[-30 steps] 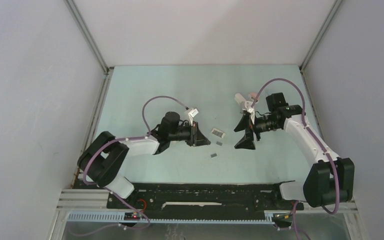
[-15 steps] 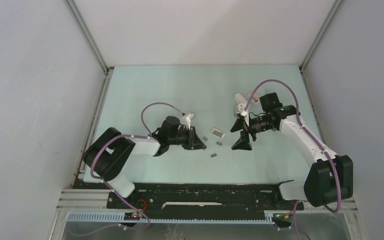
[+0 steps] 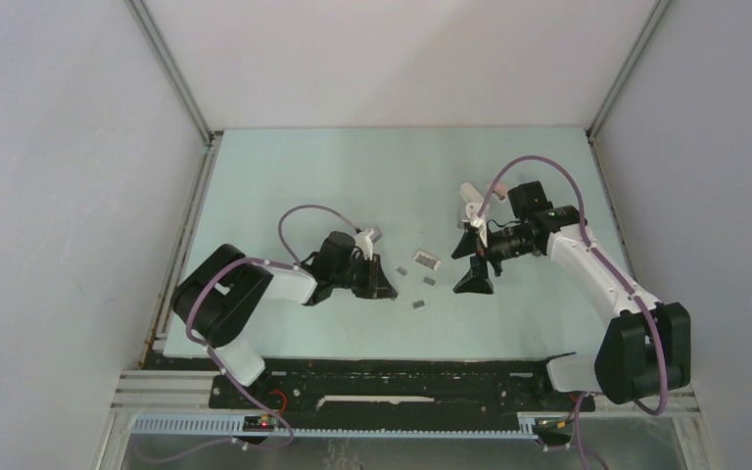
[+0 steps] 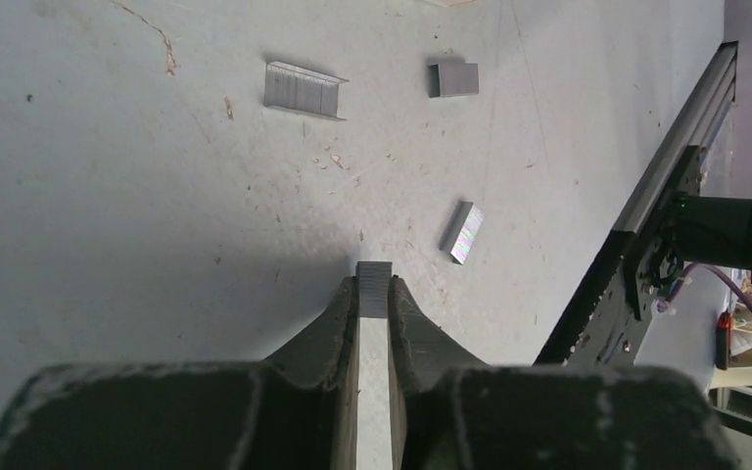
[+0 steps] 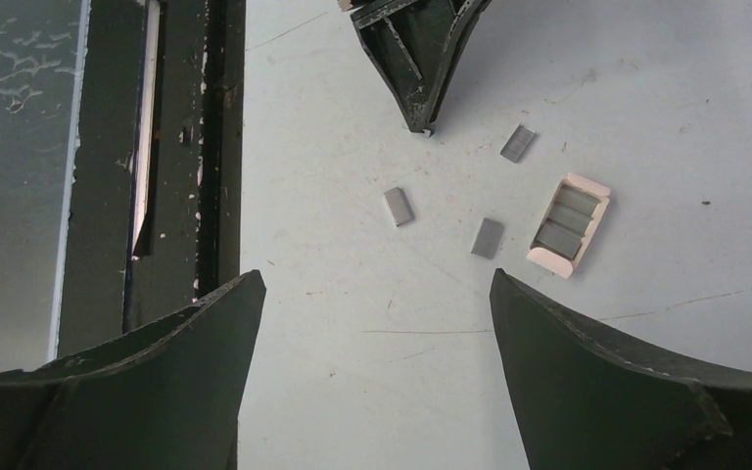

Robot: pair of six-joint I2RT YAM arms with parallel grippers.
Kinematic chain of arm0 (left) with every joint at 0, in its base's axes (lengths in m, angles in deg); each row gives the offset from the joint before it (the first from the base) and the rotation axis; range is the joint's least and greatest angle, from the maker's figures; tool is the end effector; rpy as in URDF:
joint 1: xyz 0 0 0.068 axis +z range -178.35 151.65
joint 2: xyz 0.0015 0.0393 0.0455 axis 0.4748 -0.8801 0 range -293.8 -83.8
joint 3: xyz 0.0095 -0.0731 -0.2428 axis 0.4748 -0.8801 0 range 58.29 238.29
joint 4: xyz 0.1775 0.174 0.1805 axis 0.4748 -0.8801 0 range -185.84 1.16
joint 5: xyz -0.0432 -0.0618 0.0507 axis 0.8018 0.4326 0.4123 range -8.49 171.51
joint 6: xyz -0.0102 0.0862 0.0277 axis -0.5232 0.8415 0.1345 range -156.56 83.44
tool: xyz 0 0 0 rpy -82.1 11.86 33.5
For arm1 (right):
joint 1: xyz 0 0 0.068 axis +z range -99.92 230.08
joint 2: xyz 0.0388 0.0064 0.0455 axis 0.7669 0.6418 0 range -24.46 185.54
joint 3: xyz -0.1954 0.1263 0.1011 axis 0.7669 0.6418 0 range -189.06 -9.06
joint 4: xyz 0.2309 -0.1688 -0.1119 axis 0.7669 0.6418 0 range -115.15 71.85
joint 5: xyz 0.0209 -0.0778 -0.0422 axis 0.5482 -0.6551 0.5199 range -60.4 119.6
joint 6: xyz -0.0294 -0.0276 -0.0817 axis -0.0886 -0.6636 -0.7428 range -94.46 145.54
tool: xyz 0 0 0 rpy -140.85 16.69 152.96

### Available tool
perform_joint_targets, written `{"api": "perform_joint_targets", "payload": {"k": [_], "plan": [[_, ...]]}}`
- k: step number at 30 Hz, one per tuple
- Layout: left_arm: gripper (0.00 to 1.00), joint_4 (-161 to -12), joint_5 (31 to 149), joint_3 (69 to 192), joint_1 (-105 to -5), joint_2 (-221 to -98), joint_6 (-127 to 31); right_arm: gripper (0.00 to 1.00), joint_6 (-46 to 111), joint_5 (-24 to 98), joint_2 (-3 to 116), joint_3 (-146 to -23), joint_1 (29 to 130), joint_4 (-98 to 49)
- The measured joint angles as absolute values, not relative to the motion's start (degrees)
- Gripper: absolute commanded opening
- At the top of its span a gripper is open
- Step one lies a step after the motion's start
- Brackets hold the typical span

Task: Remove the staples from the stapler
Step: Adjust the staple at the center of the board.

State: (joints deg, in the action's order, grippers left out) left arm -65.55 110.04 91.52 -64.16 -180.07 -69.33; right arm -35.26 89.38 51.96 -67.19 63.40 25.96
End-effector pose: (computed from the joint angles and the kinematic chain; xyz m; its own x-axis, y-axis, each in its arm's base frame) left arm 0.2570 -0.2335 0.0289 -0.8755 0.0454 -0.4811 0.4020 0.6209 -0.6730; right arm 0.2761 0.1378 0.2081 -0.0850 -0.4716 -0.8777 -0.9960 0.0164 0.0876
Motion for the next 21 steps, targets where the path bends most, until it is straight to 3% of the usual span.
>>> {"api": "perform_joint_targets", "payload": {"k": [21], "plan": [[0.24,-70.66,105.34,94.45,-64.20,-179.52,-65.81,0.95,-35.69,88.99,52.27,-67.19,63.40,26.05]]}}
